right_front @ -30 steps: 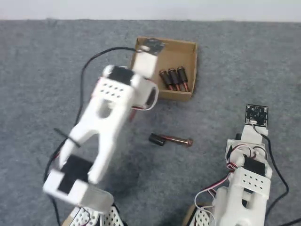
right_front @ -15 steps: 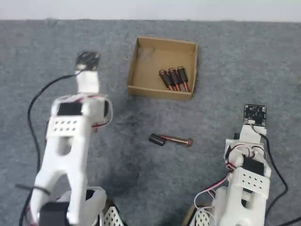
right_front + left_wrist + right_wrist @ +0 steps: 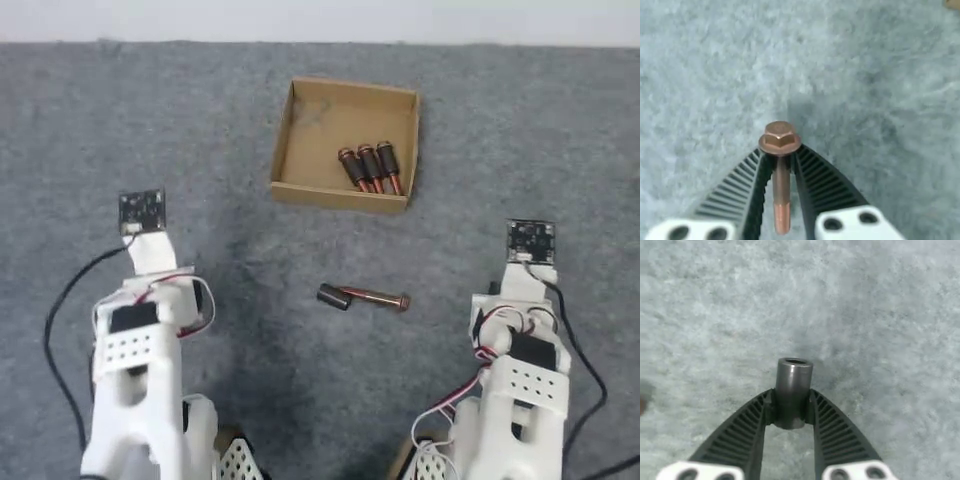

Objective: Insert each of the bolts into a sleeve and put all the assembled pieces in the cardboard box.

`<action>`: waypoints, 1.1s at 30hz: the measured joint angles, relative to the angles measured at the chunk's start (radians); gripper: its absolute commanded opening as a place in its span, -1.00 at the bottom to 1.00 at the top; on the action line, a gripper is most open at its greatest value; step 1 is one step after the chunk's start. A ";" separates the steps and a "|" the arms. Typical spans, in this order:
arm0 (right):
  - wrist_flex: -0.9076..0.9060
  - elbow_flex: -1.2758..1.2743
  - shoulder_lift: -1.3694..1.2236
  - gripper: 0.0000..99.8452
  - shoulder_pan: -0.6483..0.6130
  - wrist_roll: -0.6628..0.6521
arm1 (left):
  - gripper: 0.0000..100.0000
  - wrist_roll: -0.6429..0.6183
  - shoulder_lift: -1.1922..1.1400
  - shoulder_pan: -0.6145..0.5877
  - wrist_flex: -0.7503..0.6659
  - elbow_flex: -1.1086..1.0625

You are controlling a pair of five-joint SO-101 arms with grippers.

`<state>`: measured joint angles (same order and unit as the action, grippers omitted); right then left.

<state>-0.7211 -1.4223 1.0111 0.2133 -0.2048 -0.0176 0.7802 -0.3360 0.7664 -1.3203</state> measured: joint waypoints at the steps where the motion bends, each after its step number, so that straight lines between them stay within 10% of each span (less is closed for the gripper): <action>1: 0.014 0.000 0.000 -0.98 -0.023 0.000 | -0.98 0.000 0.023 0.000 0.000 -0.021; 33: 0.962 -0.121 -0.020 -0.98 -0.374 -0.002 | -0.98 -0.002 0.767 -0.021 0.037 -0.351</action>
<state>0.2409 -1.5436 0.9912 -0.1611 -0.2064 -0.0192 1.5474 -0.3575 0.8032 -1.6717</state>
